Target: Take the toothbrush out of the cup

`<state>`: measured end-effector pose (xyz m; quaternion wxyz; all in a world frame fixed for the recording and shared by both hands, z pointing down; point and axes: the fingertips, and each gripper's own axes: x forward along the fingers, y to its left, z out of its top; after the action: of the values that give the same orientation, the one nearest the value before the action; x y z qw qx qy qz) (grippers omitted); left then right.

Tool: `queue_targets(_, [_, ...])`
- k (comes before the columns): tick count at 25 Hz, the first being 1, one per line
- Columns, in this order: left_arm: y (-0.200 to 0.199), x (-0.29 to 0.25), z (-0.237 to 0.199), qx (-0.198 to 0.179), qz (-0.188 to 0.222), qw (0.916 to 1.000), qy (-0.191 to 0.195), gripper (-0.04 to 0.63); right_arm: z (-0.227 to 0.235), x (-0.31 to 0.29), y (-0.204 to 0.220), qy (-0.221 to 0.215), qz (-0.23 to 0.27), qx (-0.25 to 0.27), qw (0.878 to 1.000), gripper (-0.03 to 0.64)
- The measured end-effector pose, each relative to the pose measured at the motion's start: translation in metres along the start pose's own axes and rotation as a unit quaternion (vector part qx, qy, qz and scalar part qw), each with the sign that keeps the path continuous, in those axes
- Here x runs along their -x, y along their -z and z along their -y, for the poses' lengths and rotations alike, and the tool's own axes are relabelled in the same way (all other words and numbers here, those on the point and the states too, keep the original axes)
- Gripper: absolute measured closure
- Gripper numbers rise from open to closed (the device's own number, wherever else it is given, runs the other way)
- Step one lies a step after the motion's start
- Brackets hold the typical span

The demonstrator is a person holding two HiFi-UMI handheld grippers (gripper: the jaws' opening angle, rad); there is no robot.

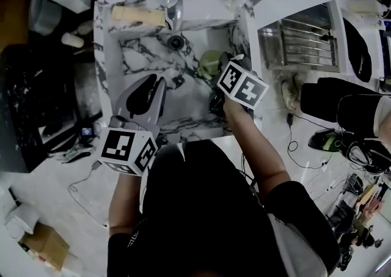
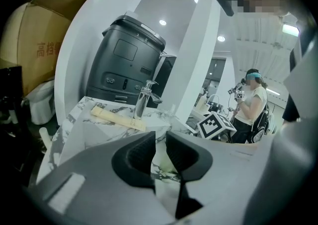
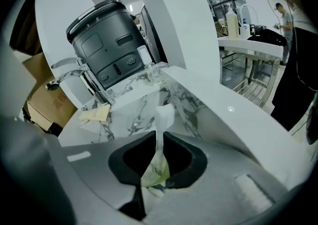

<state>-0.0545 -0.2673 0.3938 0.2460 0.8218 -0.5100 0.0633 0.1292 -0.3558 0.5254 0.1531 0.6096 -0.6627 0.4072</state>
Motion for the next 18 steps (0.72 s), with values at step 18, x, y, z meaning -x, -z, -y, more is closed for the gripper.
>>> queue_targets(18, [-0.023, 0.054, 0.012, 0.028, 0.062, 0.9971, 0.035, 0.584, -0.055, 0.080, -0.020, -0.095, 0.079, 0.041, 0.992, 0.575])
